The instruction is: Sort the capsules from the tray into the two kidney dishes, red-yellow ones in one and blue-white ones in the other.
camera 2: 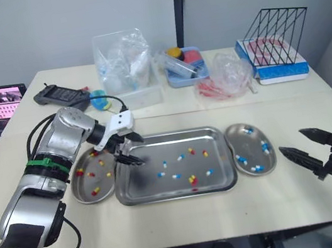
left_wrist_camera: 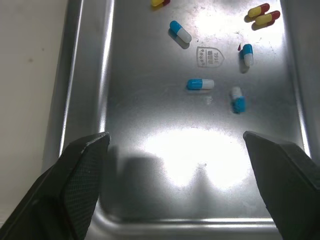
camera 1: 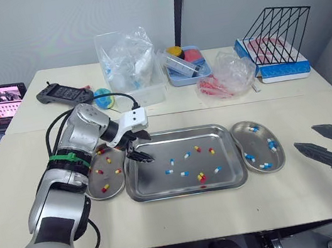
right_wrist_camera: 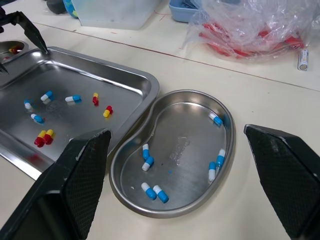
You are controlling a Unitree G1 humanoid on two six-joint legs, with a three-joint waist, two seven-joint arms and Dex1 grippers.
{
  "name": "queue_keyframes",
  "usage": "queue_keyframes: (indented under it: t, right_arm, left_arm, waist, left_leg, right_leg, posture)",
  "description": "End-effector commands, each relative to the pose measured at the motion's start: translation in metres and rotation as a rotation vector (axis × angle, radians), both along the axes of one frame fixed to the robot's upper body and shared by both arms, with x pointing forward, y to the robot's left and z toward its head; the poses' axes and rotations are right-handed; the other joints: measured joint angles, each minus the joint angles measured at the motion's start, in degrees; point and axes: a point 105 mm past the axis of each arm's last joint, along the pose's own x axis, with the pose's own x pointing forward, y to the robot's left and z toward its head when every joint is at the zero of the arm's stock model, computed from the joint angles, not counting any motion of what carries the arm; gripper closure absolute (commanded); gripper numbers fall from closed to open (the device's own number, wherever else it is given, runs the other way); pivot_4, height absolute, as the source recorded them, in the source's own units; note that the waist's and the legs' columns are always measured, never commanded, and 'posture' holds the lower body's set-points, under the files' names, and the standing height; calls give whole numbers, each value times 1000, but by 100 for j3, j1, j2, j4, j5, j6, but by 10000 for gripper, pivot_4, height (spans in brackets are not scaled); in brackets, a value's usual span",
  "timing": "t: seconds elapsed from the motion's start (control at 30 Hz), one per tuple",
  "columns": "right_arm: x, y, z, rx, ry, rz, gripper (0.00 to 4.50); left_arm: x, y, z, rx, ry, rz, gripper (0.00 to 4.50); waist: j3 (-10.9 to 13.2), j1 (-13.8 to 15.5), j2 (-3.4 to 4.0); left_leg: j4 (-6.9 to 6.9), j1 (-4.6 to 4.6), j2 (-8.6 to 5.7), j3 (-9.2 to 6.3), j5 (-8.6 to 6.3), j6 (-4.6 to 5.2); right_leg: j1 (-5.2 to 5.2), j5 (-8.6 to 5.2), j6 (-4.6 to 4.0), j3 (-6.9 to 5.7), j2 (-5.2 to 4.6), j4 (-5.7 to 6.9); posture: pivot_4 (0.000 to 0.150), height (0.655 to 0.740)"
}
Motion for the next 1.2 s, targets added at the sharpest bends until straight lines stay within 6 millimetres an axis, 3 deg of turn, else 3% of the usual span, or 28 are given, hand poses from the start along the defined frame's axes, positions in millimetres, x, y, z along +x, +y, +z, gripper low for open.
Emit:
queue_keyframes:
  t: [0.03,1.2]
  right_arm:
    - [0,-2,10,-19,-33,2,0]
    - [2,-2,22,-42,-39,30,0]
  left_arm:
    - [-2,-1,13,-35,-30,-13,314]
    - [-18,16,37,-128,-32,0,314]
  waist:
    - [0,1,0]
    - [0,-3,0]
  left_leg:
    - [0,0,0,0,0,0]
    - [2,1,1,1,0,0]
  right_leg:
    - [0,0,0,0,0,0]
    - [0,0,0,0,1,2]
  posture:
    - [1500,7400]
    - [1500,7400]
